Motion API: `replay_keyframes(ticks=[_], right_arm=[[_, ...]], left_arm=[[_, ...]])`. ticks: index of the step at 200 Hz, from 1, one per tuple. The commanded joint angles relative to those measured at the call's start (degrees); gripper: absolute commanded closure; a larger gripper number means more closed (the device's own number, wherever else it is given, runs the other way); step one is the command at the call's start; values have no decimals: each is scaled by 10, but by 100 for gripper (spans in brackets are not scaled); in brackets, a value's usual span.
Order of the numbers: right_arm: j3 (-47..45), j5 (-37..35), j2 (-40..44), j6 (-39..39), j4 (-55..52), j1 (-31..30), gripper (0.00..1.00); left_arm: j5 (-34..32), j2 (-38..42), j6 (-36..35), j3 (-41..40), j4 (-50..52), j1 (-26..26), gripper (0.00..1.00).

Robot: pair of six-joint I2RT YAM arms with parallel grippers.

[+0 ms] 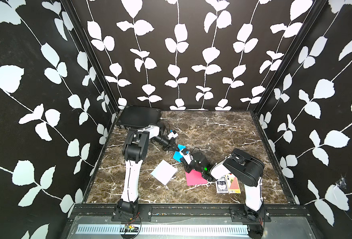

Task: Fold the square paper along the opposite sides
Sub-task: Smooth out the paper at the center of the board.

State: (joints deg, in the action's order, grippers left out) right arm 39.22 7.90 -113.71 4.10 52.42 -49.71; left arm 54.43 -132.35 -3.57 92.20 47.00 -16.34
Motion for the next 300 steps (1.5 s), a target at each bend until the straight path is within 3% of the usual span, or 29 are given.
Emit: replay_keyframes(ticks=[1, 59, 102, 151, 206, 300], right_arm=[[-25, 32, -5, -17, -118, -18, 93], [-35, 29, 35, -48, -148, -18, 93], [-62, 57, 104, 47, -51, 27, 95], [-3, 87, 41, 99, -4, 89, 98], [101, 88, -31, 106, -25, 91, 99], [144, 83, -82, 79, -78, 97, 99]], left_arm=[[-32, -12, -11, 6, 0, 8, 100], [-32, -12, -15, 11, 10, 7, 100], [-89, 28, 10, -8, 15, -2, 100], [-142, 41, 57, -22, 11, -22, 100], [-154, 32, 65, -17, 12, -22, 100], [-148, 25, 60, -19, 15, -22, 100]])
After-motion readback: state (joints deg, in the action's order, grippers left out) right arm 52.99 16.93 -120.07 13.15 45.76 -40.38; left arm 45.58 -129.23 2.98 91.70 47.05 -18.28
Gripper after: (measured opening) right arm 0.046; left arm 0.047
